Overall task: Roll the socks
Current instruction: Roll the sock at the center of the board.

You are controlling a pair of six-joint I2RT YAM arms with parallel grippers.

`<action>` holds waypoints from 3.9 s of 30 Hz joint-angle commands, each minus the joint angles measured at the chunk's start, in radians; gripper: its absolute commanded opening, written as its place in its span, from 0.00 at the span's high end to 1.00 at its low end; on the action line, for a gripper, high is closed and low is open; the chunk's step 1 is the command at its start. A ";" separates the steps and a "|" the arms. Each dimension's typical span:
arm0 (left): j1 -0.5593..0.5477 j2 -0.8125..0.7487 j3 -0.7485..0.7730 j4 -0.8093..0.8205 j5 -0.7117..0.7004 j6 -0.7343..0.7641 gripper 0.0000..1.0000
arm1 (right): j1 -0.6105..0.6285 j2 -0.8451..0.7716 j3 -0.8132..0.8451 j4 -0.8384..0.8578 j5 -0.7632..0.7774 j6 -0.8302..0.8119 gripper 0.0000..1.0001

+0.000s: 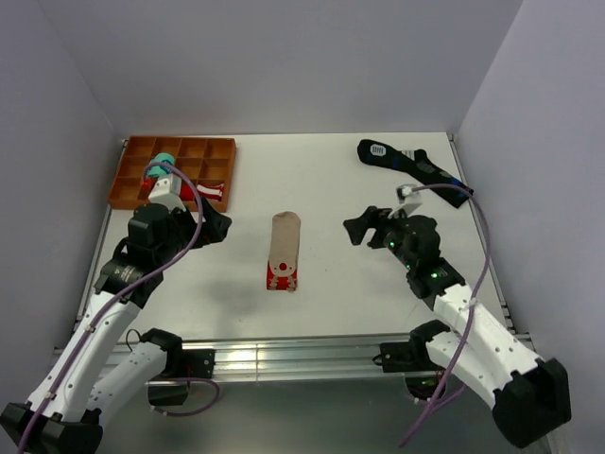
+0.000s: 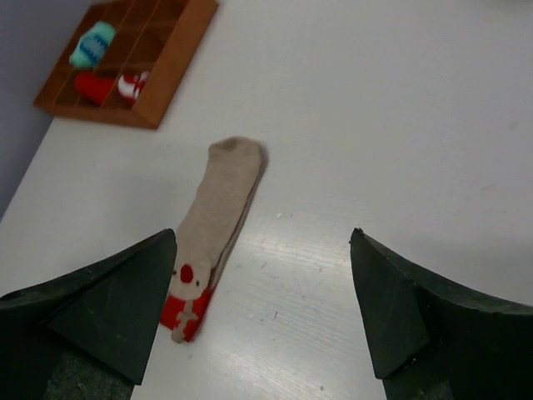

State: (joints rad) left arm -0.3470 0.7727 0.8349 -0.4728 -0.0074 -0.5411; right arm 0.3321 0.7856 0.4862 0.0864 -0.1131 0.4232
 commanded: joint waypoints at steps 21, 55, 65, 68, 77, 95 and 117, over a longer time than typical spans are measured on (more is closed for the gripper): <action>-0.073 0.106 -0.470 0.606 0.116 -0.333 0.08 | 0.630 0.619 -0.001 0.475 0.132 -0.152 0.44; -0.073 0.226 -0.516 0.657 0.144 -0.289 0.09 | 0.745 0.808 -0.014 0.628 0.259 -0.233 0.50; -0.072 0.264 -0.494 0.654 0.152 -0.273 0.09 | 0.783 0.848 0.009 0.604 0.305 -0.265 0.48; -0.072 0.261 -0.494 0.648 0.149 -0.270 0.09 | 0.792 0.869 0.021 0.593 0.320 -0.265 0.47; -0.073 0.270 -0.500 0.654 0.153 -0.267 0.10 | 0.817 0.906 0.040 0.566 0.381 -0.276 0.55; -0.101 0.289 -0.514 0.665 0.118 -0.249 0.11 | 0.742 0.793 0.121 0.308 0.132 -0.270 0.69; -0.257 0.281 -0.614 0.959 0.051 -0.227 0.63 | 0.386 1.009 0.353 -0.059 -0.505 -0.101 0.71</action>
State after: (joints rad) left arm -0.5598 1.0599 0.2203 0.3653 0.0986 -0.7906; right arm 0.7658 1.7599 0.8436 0.0834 -0.5060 0.2779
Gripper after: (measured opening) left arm 0.400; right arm 0.291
